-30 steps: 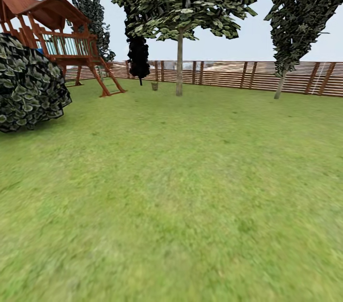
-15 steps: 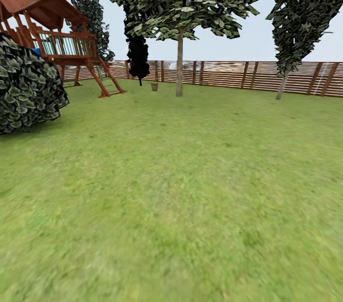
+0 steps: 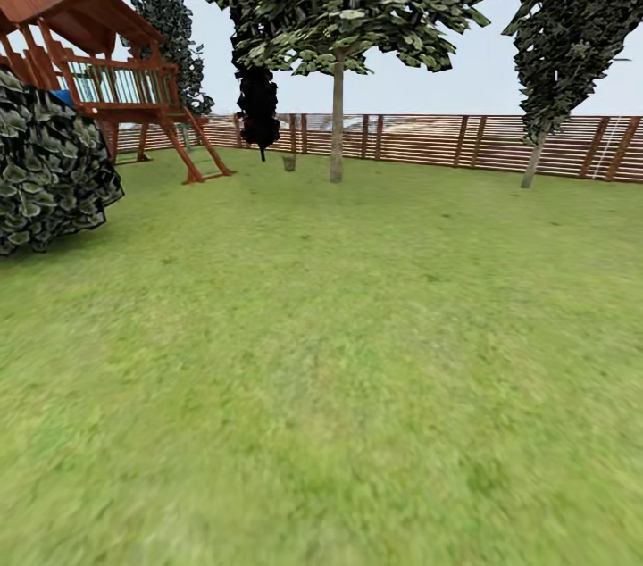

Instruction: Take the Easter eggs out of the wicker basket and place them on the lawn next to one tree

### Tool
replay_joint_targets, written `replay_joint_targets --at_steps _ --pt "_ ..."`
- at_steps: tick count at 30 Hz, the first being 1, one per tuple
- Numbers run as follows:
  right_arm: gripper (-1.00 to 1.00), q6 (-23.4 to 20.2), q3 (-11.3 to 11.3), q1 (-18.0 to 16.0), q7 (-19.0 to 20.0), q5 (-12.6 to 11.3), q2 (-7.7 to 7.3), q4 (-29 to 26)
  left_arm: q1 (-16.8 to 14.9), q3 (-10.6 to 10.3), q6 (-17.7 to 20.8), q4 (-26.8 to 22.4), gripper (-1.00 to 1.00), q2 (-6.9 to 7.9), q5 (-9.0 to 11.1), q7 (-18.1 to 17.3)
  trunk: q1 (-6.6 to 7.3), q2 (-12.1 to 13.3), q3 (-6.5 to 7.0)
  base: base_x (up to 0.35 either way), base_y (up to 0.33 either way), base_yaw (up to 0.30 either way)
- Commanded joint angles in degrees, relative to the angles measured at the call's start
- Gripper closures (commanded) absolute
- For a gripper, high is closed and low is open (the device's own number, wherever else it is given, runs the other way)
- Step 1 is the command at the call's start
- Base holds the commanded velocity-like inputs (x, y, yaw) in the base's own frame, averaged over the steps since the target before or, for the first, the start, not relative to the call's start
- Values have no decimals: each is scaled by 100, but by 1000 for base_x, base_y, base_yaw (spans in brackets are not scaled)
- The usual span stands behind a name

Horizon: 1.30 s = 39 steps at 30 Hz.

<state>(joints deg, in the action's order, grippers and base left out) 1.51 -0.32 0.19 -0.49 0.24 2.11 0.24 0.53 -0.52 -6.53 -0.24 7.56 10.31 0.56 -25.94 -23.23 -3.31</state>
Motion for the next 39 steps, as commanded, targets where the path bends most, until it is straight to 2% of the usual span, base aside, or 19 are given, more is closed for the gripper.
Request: replay_joint_targets --at_steps 1,39 --pt "-100 16 -3 -2 -5 2 1 3 0 -9 -15 -2 -100 0 32 6 -6 -9 -9 337 0 0" --pt "-100 16 -3 -2 -5 2 0 3 0 -9 -15 -2 -100 0 24 6 -6 -9 -9 337 0 0"
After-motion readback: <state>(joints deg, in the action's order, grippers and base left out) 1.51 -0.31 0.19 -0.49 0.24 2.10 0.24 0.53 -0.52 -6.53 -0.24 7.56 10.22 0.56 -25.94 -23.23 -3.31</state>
